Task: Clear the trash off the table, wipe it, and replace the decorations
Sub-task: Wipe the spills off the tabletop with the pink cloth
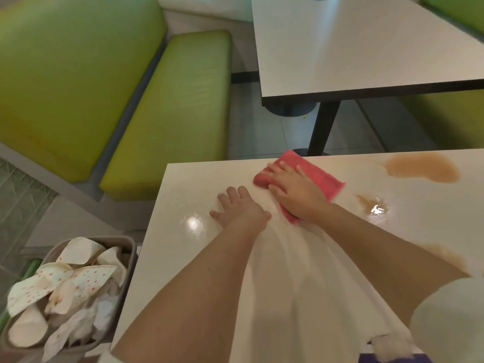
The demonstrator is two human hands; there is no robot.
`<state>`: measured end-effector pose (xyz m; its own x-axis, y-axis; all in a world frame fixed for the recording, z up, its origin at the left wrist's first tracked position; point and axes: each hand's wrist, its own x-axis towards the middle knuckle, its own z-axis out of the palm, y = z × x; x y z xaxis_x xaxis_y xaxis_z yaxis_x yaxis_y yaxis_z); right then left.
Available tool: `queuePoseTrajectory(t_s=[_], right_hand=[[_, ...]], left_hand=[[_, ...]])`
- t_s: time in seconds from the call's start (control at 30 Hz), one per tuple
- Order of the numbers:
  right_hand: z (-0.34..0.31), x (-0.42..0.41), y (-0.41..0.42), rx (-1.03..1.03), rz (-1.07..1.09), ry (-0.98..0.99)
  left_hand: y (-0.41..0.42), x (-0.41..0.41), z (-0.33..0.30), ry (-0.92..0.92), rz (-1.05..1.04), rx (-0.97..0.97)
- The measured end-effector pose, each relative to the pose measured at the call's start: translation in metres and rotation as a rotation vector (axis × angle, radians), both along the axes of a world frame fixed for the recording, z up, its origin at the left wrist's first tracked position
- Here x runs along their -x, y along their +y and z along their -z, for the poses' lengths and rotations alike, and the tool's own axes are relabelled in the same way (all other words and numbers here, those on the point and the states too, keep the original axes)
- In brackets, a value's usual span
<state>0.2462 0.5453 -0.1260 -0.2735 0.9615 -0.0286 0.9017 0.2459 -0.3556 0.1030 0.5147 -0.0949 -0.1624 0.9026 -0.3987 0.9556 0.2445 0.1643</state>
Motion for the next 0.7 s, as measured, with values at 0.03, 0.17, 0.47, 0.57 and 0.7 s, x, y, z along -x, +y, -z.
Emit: queuePoseTrajectory(t_s=[0.03, 0.17, 0.47, 0.57, 0.7], right_hand=[[0.001, 0.000, -0.013, 0.000, -0.054, 0.003], [0.002, -0.038, -0.025, -0.009, -0.032, 0.026], [0.003, -0.023, -0.066, -0.008, -0.068, -0.008], [0.004, -0.047, -0.047, 0.008, 0.017, -0.007], [0.004, -0.016, -0.049, -0.044, 0.271, -0.023]], left_hand=[[0.000, 0.000, 0.000, -0.005, -0.004, -0.002], [0.000, 0.002, 0.000, -0.015, -0.001, -0.019], [-0.003, 0.000, 0.001, -0.007, -0.016, -0.034], [-0.005, 0.000, 0.002, -0.015, -0.007, -0.037], [-0.007, 0.001, 0.002, -0.027, -0.014, -0.045]])
